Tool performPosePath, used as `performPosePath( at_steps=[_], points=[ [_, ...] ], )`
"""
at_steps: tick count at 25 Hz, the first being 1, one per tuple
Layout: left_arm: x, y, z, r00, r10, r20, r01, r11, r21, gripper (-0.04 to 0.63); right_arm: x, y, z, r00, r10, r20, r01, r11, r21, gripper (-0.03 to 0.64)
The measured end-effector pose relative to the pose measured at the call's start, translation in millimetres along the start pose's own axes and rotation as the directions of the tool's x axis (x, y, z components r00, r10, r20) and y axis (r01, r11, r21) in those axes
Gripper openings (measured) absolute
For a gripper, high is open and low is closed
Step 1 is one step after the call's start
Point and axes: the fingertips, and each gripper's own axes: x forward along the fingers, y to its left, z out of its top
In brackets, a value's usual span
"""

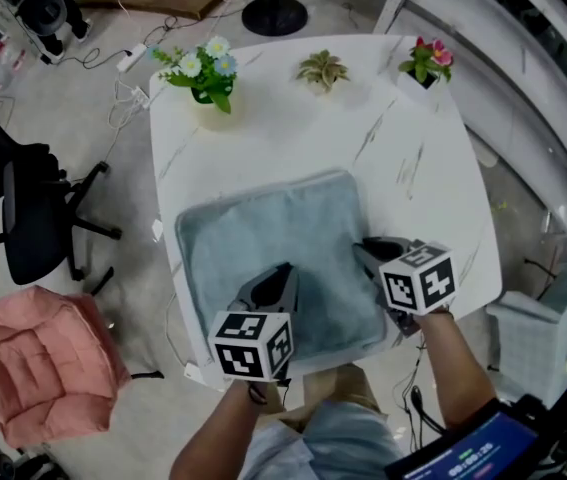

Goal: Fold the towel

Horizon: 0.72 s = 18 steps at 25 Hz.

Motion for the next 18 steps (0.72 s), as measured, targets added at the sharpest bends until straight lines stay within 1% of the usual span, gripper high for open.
performPosePath(
  at_steps=[4, 8, 14, 18],
  points=[
    [4.2, 4.4, -3.8, 0.998, 0.042, -0.036, -0.042, 0.999, 0.008, 0.008, -1.3, 0.9, 0.9, 1.000, 0.004, 0.002, -0.004, 1.000, -0.009, 0.046],
    [8.0, 6.3, -7.1, 0.996, 0.058, -0.066, -0.057, 0.998, 0.011, 0.008, -12.1, 6.8, 10.9, 1.000, 0.014, 0.025, -0.014, 1.000, -0.001, 0.037],
    [7.0, 8.3, -6.4, 0.997, 0.042, -0.070, -0.044, 0.999, -0.028, 0.009, -37.1, 35.5, 39.7, 0.996, 0.045, 0.082, -0.046, 0.999, 0.005, 0.037],
    [4.0, 8.1, -2.6, 0.999, 0.017, -0.044, -0.019, 0.998, -0.063, 0.009, -45.9, 63.8, 52.9, 0.994, 0.065, 0.093, -0.063, 0.998, -0.021, 0.037]
  ],
)
